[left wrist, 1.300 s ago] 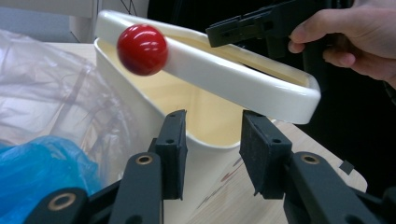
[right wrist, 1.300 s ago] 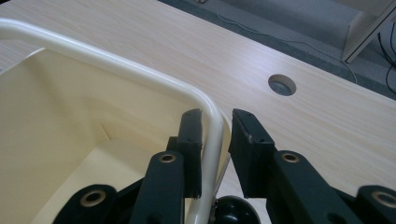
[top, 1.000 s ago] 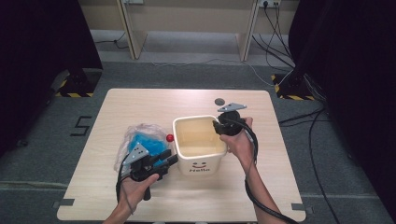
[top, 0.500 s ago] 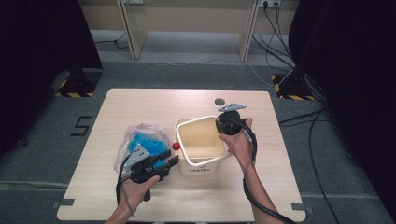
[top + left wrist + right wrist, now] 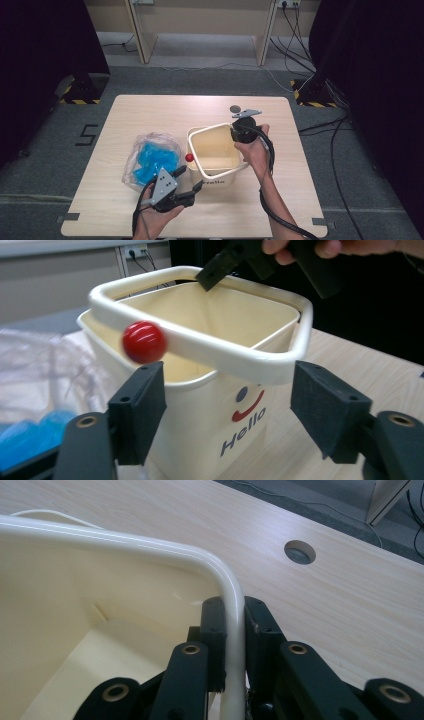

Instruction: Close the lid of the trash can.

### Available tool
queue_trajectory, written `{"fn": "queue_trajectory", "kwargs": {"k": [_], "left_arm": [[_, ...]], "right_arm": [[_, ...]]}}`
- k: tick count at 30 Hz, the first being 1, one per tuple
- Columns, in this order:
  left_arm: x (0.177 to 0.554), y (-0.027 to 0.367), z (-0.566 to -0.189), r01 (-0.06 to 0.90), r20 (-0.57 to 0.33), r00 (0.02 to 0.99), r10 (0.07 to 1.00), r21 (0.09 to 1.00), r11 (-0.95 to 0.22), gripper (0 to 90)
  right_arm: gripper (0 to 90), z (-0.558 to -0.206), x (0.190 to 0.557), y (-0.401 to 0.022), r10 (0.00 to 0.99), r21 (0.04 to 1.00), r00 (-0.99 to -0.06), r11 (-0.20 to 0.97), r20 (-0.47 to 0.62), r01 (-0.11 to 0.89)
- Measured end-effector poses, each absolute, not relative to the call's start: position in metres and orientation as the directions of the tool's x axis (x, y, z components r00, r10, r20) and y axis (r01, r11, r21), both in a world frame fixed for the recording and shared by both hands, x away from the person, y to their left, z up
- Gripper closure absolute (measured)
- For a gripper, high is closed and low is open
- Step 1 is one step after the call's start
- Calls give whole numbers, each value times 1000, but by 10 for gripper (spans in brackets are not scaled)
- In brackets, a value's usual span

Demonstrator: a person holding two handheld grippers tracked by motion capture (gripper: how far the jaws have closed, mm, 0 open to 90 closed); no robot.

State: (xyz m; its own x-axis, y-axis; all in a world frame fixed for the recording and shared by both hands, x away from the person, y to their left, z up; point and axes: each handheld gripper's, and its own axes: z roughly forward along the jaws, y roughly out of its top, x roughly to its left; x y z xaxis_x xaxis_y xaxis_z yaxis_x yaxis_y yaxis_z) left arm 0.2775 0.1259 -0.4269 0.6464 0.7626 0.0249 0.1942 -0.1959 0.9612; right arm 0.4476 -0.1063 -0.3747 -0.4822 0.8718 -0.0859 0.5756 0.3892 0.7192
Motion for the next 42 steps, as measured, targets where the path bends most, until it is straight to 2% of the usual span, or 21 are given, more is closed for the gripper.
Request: {"fn": "queue_trajectory", "kwargs": {"k": [8,14,18,42], "left_arm": [[280,111,-430,151,105,620,778,957,-249,256],[285,119,-428,177,62,594,802,963,-205,298],[285,120,-424,154,78,594,801,966,-208,331],[293,127,-421,137,87,564,821,971,-197,369]], "right_arm": [[808,-374,448,-104,872,716,-482,392,-89,577],[794,-374,448,-105,870,711,-486,394,-84,583],[789,-373,448,-105,870,704,-487,397,-84,589],[772,-354,456,-84,861,637,-488,458,-144,620]]}}
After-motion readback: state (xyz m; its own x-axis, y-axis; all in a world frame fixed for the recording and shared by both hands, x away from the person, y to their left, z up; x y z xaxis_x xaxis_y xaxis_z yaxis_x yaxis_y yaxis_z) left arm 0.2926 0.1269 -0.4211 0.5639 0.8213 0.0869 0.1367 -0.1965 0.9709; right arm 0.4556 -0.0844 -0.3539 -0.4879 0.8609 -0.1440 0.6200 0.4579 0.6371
